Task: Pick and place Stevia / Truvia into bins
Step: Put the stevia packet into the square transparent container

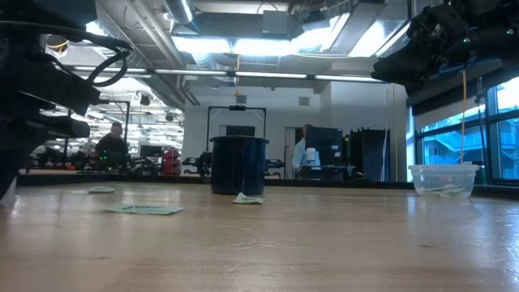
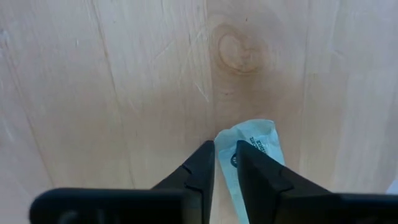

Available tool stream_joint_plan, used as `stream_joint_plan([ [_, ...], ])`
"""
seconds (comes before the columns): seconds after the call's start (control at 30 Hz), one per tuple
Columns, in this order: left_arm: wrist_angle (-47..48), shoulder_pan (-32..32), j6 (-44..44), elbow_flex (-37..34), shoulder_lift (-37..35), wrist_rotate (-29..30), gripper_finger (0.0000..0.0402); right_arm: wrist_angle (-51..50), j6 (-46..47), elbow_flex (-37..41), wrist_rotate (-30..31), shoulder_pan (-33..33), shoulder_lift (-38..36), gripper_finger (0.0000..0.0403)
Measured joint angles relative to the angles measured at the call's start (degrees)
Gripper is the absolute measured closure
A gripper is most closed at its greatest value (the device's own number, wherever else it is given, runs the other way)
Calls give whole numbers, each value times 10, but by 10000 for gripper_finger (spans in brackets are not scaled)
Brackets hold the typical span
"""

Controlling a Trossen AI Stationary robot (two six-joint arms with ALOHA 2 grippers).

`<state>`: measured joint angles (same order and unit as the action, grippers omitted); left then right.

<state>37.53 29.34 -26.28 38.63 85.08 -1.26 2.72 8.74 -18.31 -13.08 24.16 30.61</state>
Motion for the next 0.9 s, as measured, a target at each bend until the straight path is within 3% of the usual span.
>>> stream_joint_plan([
  [0.73, 10, -1, 20, 4, -7, -3, 399, 0, -2, 0, 0, 0, 0, 281],
  [0.9, 71, -3, 35, 46, -48, 38, 399, -1, -4, 0, 0, 0, 0, 281],
])
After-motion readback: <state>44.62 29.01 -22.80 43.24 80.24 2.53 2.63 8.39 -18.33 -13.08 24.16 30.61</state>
